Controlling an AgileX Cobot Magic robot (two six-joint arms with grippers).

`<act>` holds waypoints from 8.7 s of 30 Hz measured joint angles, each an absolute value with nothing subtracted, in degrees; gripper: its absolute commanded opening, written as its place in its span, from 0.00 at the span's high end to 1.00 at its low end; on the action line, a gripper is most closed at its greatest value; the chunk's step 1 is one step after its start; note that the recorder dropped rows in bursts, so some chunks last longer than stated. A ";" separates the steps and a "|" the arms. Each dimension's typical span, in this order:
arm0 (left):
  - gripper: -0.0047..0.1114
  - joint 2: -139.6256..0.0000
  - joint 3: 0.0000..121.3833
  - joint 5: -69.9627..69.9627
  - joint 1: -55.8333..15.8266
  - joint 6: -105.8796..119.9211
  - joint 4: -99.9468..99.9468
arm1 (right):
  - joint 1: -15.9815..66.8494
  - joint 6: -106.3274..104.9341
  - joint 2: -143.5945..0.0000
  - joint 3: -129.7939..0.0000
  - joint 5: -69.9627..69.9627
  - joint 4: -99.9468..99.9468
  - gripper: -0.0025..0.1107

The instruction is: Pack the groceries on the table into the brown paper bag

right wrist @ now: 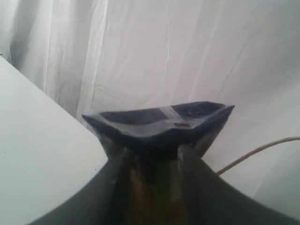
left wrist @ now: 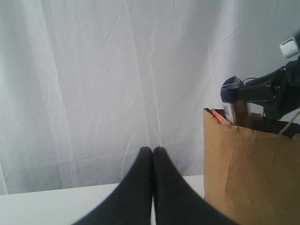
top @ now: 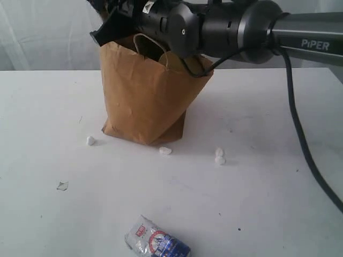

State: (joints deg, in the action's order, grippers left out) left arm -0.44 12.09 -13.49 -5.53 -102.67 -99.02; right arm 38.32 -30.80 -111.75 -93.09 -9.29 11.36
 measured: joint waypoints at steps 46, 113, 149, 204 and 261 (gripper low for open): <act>0.96 -0.44 12.09 -13.49 -5.53 -102.67 -99.02 | 38.32 -19.28 -90.45 -93.44 54.21 -1.22 0.96; 0.96 -0.44 12.09 -13.49 -5.53 -102.67 -99.02 | 28.05 9.28 -111.86 -74.66 42.43 -5.86 0.62; 0.96 -0.44 12.09 -13.49 -5.53 -102.67 -99.02 | 12.77 22.15 -85.54 -63.37 32.56 -21.04 0.98; 0.96 -0.44 12.09 -13.82 -5.53 -102.67 -99.02 | 18.91 -45.65 -110.13 -59.75 22.73 33.60 0.95; 0.96 -0.44 12.09 -14.29 -5.53 -102.67 -99.02 | 24.93 -87.68 -111.53 -91.53 24.69 99.87 0.48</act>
